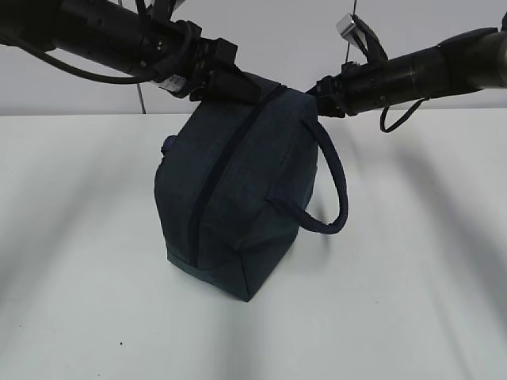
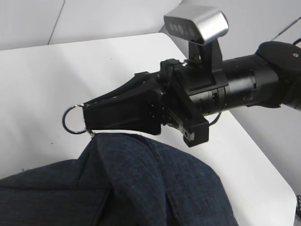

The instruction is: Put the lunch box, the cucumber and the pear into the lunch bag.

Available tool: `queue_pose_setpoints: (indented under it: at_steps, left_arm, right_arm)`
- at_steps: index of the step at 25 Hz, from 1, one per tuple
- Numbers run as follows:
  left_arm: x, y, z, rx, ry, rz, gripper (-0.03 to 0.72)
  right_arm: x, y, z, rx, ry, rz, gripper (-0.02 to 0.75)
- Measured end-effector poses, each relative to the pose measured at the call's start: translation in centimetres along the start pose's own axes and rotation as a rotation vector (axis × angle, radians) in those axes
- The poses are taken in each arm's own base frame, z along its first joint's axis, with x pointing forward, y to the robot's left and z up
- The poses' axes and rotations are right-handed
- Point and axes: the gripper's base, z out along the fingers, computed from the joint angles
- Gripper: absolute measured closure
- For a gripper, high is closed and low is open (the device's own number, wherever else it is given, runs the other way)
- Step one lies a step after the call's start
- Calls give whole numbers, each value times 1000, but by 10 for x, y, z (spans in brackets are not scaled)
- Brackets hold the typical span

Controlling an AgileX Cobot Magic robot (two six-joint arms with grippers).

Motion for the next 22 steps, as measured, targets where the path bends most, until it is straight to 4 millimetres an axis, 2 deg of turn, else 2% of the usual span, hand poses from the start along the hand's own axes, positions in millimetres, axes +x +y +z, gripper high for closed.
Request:
queue_pose_setpoints:
  at_steps: [2, 5, 7, 9, 11, 13, 17, 22]
  left_arm:
    - [-1, 1, 0, -14, -17, -5, 681]
    - [-6, 1, -1, -29, -56, -13, 641]
    - [-11, -1, -4, -44, -97, -19, 554]
    - [-14, -3, -6, -58, -124, -20, 420]
    - [-17, -5, -9, -55, -136, -20, 323]
    - [-18, -7, -9, -49, -137, -16, 280]
    - [-16, -10, -17, -107, -75, 87, 261]
    - [-14, -19, -46, -284, 50, 221, 258]
  right_arm:
    - [-1, -1, -1, 18, 2, -8, 683]
    - [-3, -5, -6, 84, 22, -51, 507]
    - [-8, -3, -14, 122, 35, -98, 369]
    - [-17, 4, -23, 151, 53, -148, 301]
    - [-28, 15, -36, 183, 65, -174, 275]
    - [-37, 25, -49, 227, 89, -189, 266]
    - [-52, 45, -76, 323, 139, -188, 264]
    - [-58, 67, -109, 454, 257, -138, 264]
